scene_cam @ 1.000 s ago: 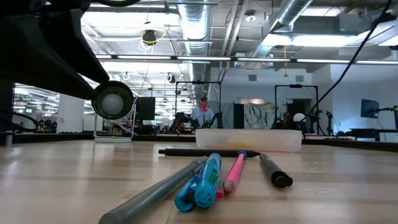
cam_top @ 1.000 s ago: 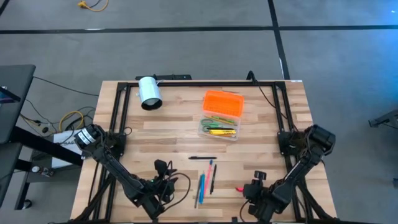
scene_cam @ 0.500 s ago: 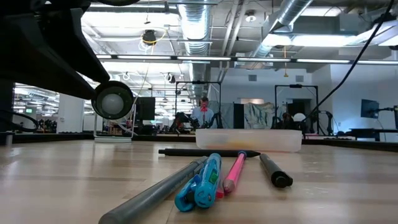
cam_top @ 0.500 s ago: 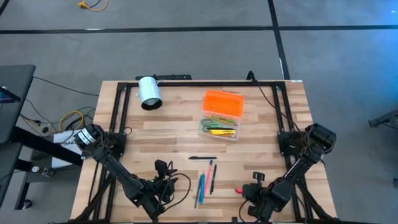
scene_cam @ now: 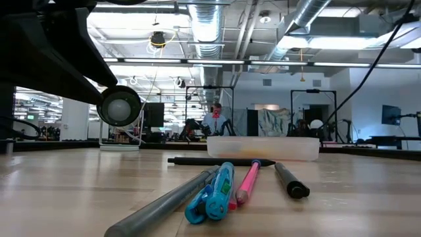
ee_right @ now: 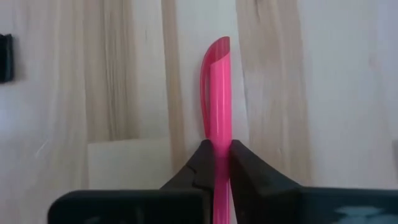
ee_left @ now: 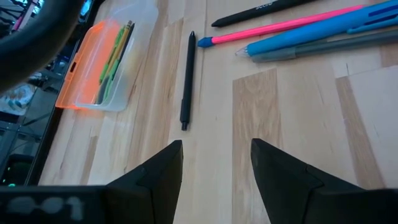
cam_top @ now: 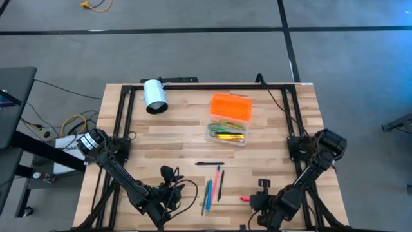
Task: Pick & place school supplies into a supply box
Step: Put the pink pen into the supply box
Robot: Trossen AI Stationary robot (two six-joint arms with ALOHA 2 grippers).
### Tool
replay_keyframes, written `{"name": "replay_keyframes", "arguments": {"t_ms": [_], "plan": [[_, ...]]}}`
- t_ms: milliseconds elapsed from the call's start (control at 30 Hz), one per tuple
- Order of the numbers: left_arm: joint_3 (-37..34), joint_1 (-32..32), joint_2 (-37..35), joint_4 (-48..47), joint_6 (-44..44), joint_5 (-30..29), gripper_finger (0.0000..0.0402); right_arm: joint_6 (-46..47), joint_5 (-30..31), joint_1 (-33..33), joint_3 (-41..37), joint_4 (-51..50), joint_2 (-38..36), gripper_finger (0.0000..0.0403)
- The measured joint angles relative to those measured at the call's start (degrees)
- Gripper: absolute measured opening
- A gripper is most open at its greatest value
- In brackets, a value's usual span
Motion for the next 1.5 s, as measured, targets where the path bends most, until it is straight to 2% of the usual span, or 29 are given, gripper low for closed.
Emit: {"name": "replay_keyframes", "arguments": {"t_ms": [367,633,933,1200,1500], "plan": [[0.0,0.0,0.0,0.0,-0.3,0.0,0.0180,-10.7,14.0,-0.8,5.0,-1.9,6.2,0.0005],[0.0,0.0,0.0,0.0,-0.4,0.0,0.0180,-11.1,22.6,-1.1,14.3,-14.0,12.0,0.0005],[0.0,-0.1,0.0,0.0,-0.5,0.0,0.0180,-11.1,31.8,-1.6,19.9,-24.0,12.5,0.0001],[0.0,-0.1,0.0,0.0,-0.5,0.0,0.0180,-11.0,32.9,-6.4,20.6,-30.7,12.3,0.0004],[0.0,-0.1,0.0,0.0,-0.5,0.0,0.0180,-6.8,31.9,-16.2,20.7,-40.1,10.2,0.0005]]}}
